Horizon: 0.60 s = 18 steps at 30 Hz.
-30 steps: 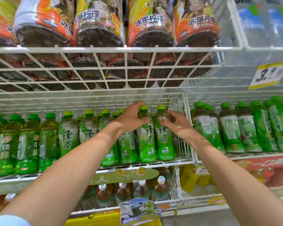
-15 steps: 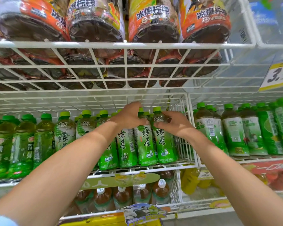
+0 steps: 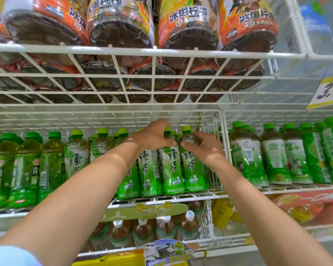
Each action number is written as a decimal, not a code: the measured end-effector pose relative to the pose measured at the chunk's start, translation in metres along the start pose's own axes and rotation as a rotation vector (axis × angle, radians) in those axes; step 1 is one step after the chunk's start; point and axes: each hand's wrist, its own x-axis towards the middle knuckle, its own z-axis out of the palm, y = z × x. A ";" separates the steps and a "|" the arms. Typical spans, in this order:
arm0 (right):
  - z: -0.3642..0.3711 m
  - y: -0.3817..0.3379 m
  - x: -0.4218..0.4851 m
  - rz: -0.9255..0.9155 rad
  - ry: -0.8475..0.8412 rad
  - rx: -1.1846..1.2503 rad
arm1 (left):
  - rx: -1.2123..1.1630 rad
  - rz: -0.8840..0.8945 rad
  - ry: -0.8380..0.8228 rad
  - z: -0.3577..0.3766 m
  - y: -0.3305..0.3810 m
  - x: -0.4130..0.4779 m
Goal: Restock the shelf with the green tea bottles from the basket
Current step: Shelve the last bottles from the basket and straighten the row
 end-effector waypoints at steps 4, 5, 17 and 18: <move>0.002 -0.009 -0.005 0.018 -0.022 -0.064 | 0.021 -0.007 0.002 0.000 0.006 -0.006; 0.001 -0.012 -0.007 0.019 -0.033 -0.091 | 0.048 -0.004 0.010 0.000 0.010 -0.010; -0.032 -0.034 -0.046 -0.197 -0.148 -0.469 | 0.300 0.042 -0.006 -0.029 0.025 -0.099; -0.032 -0.038 -0.052 -0.219 -0.159 -0.520 | 0.312 0.029 -0.021 -0.031 0.021 -0.110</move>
